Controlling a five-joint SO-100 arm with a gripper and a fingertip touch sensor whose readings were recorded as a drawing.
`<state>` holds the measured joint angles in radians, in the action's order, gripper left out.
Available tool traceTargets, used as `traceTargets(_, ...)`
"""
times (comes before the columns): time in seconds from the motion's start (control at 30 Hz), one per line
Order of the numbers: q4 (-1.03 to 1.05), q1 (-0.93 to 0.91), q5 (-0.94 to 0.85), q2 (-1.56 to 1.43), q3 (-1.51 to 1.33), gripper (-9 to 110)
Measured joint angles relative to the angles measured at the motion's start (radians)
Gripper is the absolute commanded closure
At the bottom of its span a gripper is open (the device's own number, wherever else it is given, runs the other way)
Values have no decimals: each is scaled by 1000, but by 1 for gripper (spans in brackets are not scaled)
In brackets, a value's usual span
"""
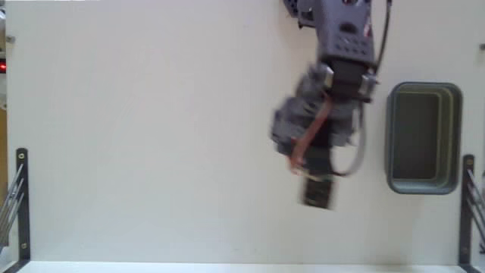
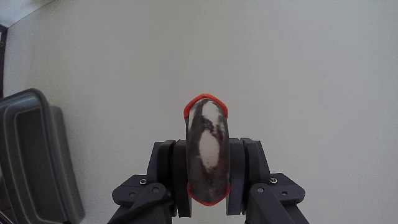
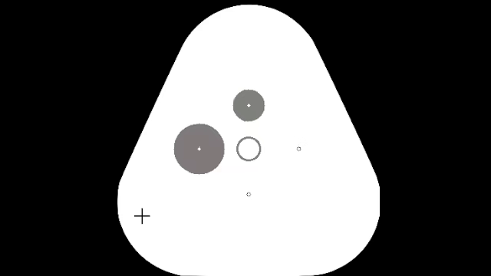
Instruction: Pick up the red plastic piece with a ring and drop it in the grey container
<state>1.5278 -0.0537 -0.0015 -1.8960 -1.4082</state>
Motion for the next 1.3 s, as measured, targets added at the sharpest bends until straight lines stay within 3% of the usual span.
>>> traceTargets(0.67,-55,466,-3,212,147,72)
traceTargets(1.3,-91,684,-2,290,221,72)
